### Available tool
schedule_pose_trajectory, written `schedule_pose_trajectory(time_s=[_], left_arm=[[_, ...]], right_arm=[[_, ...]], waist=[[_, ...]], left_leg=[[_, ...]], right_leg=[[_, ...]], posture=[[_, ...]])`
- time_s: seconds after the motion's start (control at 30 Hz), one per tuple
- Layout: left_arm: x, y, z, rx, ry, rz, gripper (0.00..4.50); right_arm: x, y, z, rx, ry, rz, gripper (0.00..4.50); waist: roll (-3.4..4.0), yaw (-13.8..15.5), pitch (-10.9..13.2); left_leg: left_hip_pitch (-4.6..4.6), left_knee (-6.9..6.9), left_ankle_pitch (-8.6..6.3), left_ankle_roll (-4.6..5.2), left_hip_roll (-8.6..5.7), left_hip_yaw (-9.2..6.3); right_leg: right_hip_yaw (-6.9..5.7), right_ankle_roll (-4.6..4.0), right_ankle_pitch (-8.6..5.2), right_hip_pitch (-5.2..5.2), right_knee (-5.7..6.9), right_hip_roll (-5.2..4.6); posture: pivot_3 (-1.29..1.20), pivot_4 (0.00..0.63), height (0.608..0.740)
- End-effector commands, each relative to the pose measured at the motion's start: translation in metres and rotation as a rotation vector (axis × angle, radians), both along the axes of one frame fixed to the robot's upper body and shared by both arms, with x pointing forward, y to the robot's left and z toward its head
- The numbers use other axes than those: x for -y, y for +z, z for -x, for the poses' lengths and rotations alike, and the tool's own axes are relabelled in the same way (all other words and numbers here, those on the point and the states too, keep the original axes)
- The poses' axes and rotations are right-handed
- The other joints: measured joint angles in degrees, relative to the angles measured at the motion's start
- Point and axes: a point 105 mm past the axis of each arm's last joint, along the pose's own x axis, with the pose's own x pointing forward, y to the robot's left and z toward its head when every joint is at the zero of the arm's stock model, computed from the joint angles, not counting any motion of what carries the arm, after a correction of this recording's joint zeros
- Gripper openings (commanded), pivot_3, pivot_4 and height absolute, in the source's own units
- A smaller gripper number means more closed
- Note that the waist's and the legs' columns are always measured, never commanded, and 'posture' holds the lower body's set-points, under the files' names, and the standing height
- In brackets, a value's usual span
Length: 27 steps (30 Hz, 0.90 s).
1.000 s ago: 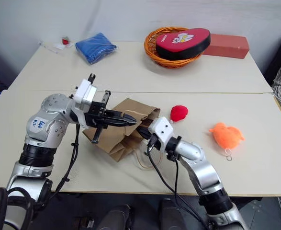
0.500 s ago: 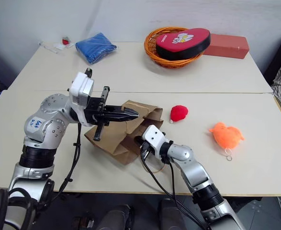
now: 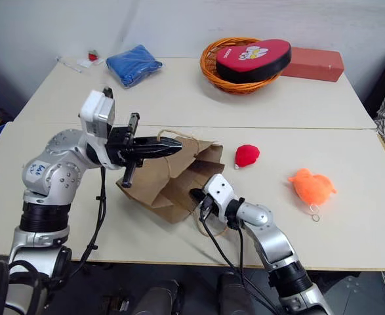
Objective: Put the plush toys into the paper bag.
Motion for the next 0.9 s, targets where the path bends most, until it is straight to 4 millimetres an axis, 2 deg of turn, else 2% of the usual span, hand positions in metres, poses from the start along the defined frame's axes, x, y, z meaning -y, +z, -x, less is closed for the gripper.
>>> schedule_pose_trajectory(time_s=[0.03,0.1,0.2,0.27,0.33,0.5,0.6,0.67,0.73,0.8,0.9], left_arm=[[0.002,0.006,0.006,0.056,-0.009,0.007,0.0],[0.003,0.002,0.007,0.047,-0.016,-0.001,0.0],[0.005,-0.004,0.01,0.037,-0.036,-0.009,0.0],[0.007,-0.006,0.011,0.037,-0.05,-0.016,0.0],[0.008,-0.007,0.011,0.037,-0.059,-0.014,0.0],[0.012,-0.008,0.011,0.037,-0.093,-0.015,0.0],[0.015,-0.01,0.012,0.031,-0.114,-0.016,0.0],[0.017,-0.011,0.012,0.027,-0.126,-0.016,0.0],[0.019,-0.011,0.012,0.017,-0.139,-0.007,0.0],[0.021,-0.011,0.011,0.014,-0.146,-0.006,0.0],[0.022,-0.01,0.01,0.013,-0.152,-0.008,0.0]], right_arm=[[0.008,0.027,0.01,0.064,0.035,-0.07,1.3],[0.021,0.041,0.018,0.117,0.034,-0.121,2.0],[0.043,0.063,0.041,0.179,0.055,-0.218,3.1],[0.067,0.076,0.054,0.213,-0.001,-0.274,3.82],[0.092,0.078,0.066,0.225,-0.076,-0.256,4.49],[0.149,0.073,0.095,0.272,-0.327,-0.139,4.49],[0.198,0.065,0.121,0.334,-0.562,-0.018,4.49],[0.221,0.055,0.138,0.316,-0.677,0.02,4.49],[0.243,0.032,0.165,0.233,-0.779,0.087,4.49],[0.254,0.02,0.181,0.189,-0.847,0.104,4.49],[0.252,0.022,0.178,0.207,-0.832,0.11,4.49]], waist=[[0.0,0.0,0.0],[0.0,0.1,0.0],[0.0,0.3,0.0],[0.0,0.4,0.0],[0.0,0.4,0.0],[0.0,0.7,0.0],[0.0,0.9,0.0],[0.0,1.2,0.0],[0.0,1.4,0.0],[0.0,1.5,0.0],[0.02,0.8,0.0]], left_leg=[[0.0,0.0,0.0,0.0,0.0,0.01],[0.0,-0.01,0.0,0.0,0.0,0.0],[-0.01,-0.04,0.0,0.0,0.0,0.0],[-0.01,-0.05,-0.01,0.01,0.0,-0.01],[-0.01,-0.04,-0.01,0.01,0.0,-0.02],[0.08,-0.11,-0.01,0.02,0.01,0.0],[0.12,-0.12,-0.02,0.03,0.01,0.05],[0.14,-0.14,-0.02,0.03,0.01,0.05],[0.19,-0.15,-0.03,0.05,0.01,0.1],[0.24,-0.19,-0.04,0.07,0.01,0.12],[0.28,-0.19,-0.04,0.07,0.01,0.19]], right_leg=[[0.0,0.0,0.0,0.0,0.0,0.0],[0.0,0.0,0.0,0.0,-0.01,0.0],[0.0,0.0,0.0,0.02,-0.05,-0.01],[-0.01,0.0,0.0,0.04,-0.08,0.0],[-0.01,0.0,0.0,0.06,-0.09,0.0],[0.0,0.0,0.0,0.14,-0.09,0.01],[0.05,0.0,0.0,0.17,-0.09,0.01],[0.05,0.01,0.0,0.18,-0.08,0.01],[0.1,0.0,0.0,0.23,-0.1,0.01],[0.13,0.01,0.0,0.27,-0.12,0.02],[0.24,0.0,0.0,0.27,-0.1,0.02]], posture=[[0.0,0.15,0.74],[0.0,0.15,0.74],[0.0,0.15,0.74],[0.0,0.15,0.74],[0.0,0.15,0.74],[0.0,0.15,0.74],[0.0,0.15,0.74],[0.0,0.15,0.74],[0.0,0.15,0.74],[0.0,0.15,0.74],[0.0,0.15,0.74]])
